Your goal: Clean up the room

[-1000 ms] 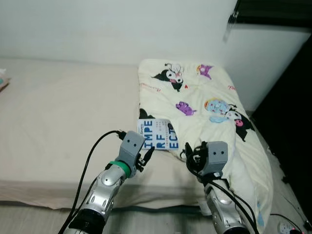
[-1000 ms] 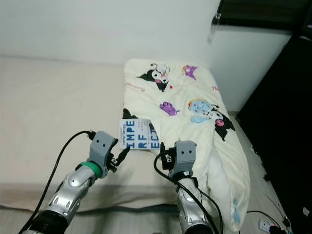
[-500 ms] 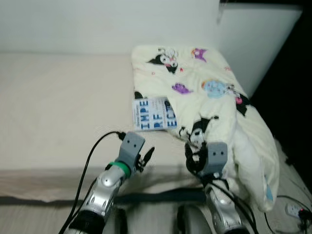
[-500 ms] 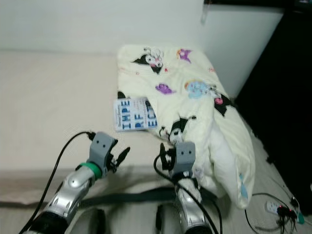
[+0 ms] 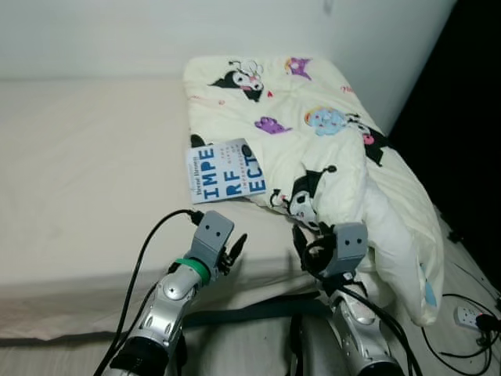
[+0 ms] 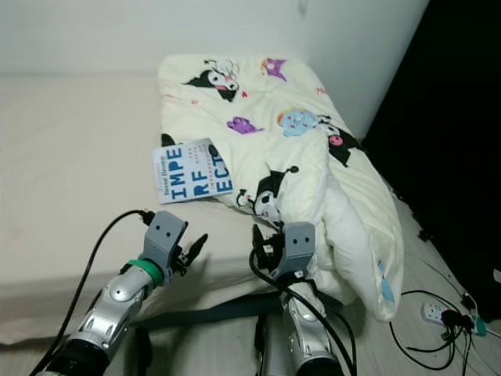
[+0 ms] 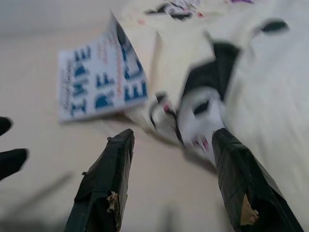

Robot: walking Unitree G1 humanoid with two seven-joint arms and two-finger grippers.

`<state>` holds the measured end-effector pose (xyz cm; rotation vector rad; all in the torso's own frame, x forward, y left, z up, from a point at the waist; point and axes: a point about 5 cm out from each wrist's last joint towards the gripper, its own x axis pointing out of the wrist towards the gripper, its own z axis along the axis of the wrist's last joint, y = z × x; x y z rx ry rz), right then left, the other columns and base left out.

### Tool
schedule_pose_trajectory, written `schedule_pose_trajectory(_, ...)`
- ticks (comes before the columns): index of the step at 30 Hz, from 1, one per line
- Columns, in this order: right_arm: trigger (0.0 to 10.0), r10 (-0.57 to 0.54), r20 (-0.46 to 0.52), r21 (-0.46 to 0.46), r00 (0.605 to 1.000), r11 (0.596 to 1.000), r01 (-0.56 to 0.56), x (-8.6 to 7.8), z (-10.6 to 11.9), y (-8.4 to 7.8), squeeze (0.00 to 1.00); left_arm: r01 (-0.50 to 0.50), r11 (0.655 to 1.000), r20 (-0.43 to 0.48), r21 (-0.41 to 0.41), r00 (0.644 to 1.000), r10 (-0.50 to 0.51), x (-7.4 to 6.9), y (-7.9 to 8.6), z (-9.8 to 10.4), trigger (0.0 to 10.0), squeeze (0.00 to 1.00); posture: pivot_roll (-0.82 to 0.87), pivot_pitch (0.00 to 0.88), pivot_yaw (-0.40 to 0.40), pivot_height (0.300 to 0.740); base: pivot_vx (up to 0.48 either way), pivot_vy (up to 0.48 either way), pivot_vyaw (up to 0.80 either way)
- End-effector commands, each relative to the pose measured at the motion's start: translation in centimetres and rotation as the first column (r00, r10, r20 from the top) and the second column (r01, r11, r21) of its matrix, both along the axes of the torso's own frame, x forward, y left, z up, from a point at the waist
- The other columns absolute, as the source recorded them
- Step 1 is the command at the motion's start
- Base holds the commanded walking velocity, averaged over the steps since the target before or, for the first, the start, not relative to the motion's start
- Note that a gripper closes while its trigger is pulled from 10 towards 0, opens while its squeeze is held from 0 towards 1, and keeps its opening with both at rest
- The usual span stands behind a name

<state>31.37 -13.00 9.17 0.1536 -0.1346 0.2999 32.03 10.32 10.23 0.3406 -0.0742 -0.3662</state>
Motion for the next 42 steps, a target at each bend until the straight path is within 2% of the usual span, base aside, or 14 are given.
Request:
schedule_pose_trajectory(1,10.0,0.047,0.008,0.036,0.999,0.998,-0.047,0.2,0.6,0.6,0.00,-0.020,0.999,0.067,0.044,0.998,0.017,-0.3,0.1,0.4,10.0,0.00,-0.02,0.045,0.014,0.567,0.000,0.000,0.00)
schedule_pose_trajectory(4,10.0,0.150,0.010,0.161,0.989,0.976,-0.149,1.1,1.8,1.4,0.00,-0.055,0.989,0.215,0.139,0.976,0.024,-0.4,0.0,2.2,10.0,0.00,0.01,0.080,0.010,0.567,0.000,0.000,0.00)
schedule_pose_trajectory(5,10.0,0.150,0.010,0.161,0.989,0.976,-0.149,1.1,1.8,1.4,0.00,-0.055,0.989,0.215,0.139,0.976,0.024,-0.4,0.0,2.2,10.0,0.00,0.01,0.080,0.010,0.567,0.000,0.000,0.00)
schedule_pose_trajectory(7,10.0,0.205,0.010,0.255,0.979,0.946,-0.201,1.8,2.4,1.9,0.00,-0.068,0.987,0.257,0.145,0.966,0.029,-0.7,0.0,3.0,10.0,0.00,0.03,0.104,0.010,0.567,0.000,0.000,0.00)
schedule_pose_trajectory(8,10.0,0.205,0.010,0.255,0.979,0.946,-0.201,1.8,2.4,1.9,0.00,-0.068,0.987,0.257,0.145,0.966,0.029,-0.7,0.0,3.0,10.0,0.00,0.03,0.104,0.010,0.567,0.000,0.000,0.00)
schedule_pose_trajectory(9,10.0,0.213,-0.008,0.308,0.977,0.930,-0.201,2.3,2.4,1.9,0.00,-0.072,0.988,0.262,0.138,0.964,0.034,-0.9,0.0,3.2,10.0,0.00,0.04,0.122,0.010,0.567,0.000,0.000,0.00)
schedule_pose_trajectory(11,10.0,0.186,-0.064,0.404,0.980,0.903,-0.145,3.4,2.0,1.7,0.00,-0.081,0.989,0.272,0.127,0.961,0.044,-1.6,0.4,3.9,10.0,0.00,0.10,0.176,0.013,0.567,0.000,0.000,0.00)
schedule_pose_trajectory(14,10.0,0.167,-0.096,0.450,0.981,0.887,-0.107,3.9,1.8,1.5,0.00,-0.093,0.988,0.280,0.122,0.958,0.056,-2.0,0.7,4.3,10.0,0.00,0.10,0.182,0.013,0.567,0.000,0.000,0.00)
schedule_pose_trajectory(19,10.0,0.152,-0.151,0.562,0.977,0.826,-0.042,4.9,1.9,0.9,0.00,-0.132,0.981,0.331,0.143,0.940,0.078,-2.8,1.9,6.0,10.0,0.00,0.17,0.255,0.024,0.567,0.000,0.000,0.00)
schedule_pose_trajectory(24,10.0,0.179,-0.170,0.565,0.969,0.823,-0.053,5.1,1.8,1.2,0.00,-0.158,0.977,0.369,0.145,0.925,0.095,-3.2,2.5,7.4,10.0,0.00,0.19,0.298,0.024,0.567,0.000,0.000,0.00)
schedule_pose_trajectory(26,10.0,0.219,-0.163,0.558,0.962,0.825,-0.093,5.2,2.1,1.4,0.00,-0.178,0.975,0.391,0.137,0.914,0.112,-3.5,2.8,8.3,10.0,0.00,0.20,0.315,0.022,0.567,0.000,0.000,0.00)
schedule_pose_trajectory(37,10.0,0.272,-0.150,0.489,0.950,0.856,-0.168,6.3,3.5,1.2,0.00,-0.233,0.959,0.411,0.159,0.899,0.150,-6.6,4.0,10.4,10.0,0.00,0.24,0.407,0.015,0.567,0.000,0.000,0.00)
schedule_pose_trajectory(40,10.0,0.268,-0.120,0.456,0.956,0.870,-0.187,6.7,4.5,1.2,0.00,-0.212,0.955,0.411,0.206,0.905,0.112,-6.8,3.6,10.3,10.0,0.00,0.24,0.413,0.014,0.567,0.000,0.000,0.00)
schedule_pose_trajectory(42,10.0,0.265,-0.055,0.409,0.963,0.885,-0.221,6.9,5.7,1.3,0.00,-0.163,0.943,0.372,0.289,0.927,0.046,-6.6,2.6,8.9,10.0,0.00,0.20,0.413,0.017,0.567,0.000,0.000,0.00)
